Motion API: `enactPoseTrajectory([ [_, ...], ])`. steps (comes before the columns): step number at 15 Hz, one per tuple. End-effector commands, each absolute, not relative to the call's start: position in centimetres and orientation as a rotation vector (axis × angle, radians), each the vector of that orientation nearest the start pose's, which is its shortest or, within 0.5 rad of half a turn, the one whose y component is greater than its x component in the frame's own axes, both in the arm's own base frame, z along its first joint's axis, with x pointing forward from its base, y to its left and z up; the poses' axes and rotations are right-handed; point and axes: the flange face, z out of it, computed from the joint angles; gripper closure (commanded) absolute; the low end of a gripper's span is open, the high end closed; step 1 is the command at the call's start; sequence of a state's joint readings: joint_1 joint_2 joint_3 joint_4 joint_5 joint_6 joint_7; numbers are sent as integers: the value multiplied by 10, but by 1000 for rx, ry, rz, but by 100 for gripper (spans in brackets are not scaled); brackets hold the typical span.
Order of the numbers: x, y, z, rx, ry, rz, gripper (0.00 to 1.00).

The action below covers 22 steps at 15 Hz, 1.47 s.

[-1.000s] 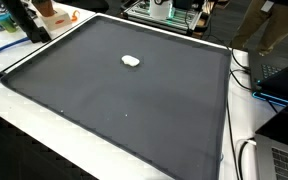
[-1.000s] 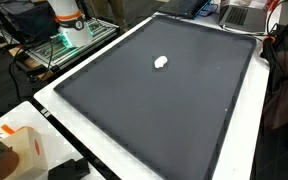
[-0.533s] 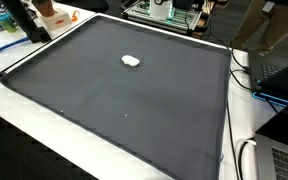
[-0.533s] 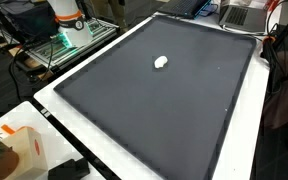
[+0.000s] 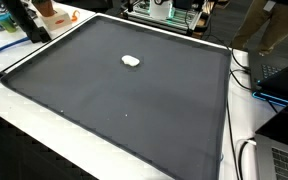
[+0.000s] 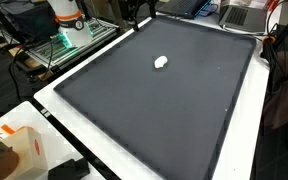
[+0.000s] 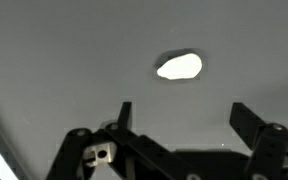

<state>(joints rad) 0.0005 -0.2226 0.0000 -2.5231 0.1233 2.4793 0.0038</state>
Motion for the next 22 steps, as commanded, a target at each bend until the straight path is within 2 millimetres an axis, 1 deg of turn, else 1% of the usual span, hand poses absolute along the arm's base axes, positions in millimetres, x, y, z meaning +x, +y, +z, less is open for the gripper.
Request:
enactPoseTrajectory([
  [1, 427, -4, 335, -3028, 319, -433, 0],
  [2, 421, -3, 324, -3018, 369, -397, 0],
  [3, 416, -1, 319, -2989, 395, -348, 0],
  [4, 429, -3, 329, -3018, 327, -371, 0],
  [5, 423, -3, 322, -3015, 345, -347, 0],
  [7, 420, -3, 319, -3011, 360, -336, 0],
  [8, 420, 4, 313, -3010, 391, -393, 0],
  [9, 418, 9, 309, -2998, 389, -414, 0],
  [12, 414, 23, 300, -2965, 432, -568, 0],
  [13, 428, 27, 298, -2943, 449, -623, 0],
  [15, 430, 35, 292, -2900, 470, -728, 0],
  [17, 432, 28, 281, -2907, 458, -743, 0],
  [19, 430, 9, 274, -2962, 438, -688, 0],
  [21, 429, 4, 271, -2980, 421, -676, 0],
  [22, 430, 9, 269, -2970, 420, -684, 0],
])
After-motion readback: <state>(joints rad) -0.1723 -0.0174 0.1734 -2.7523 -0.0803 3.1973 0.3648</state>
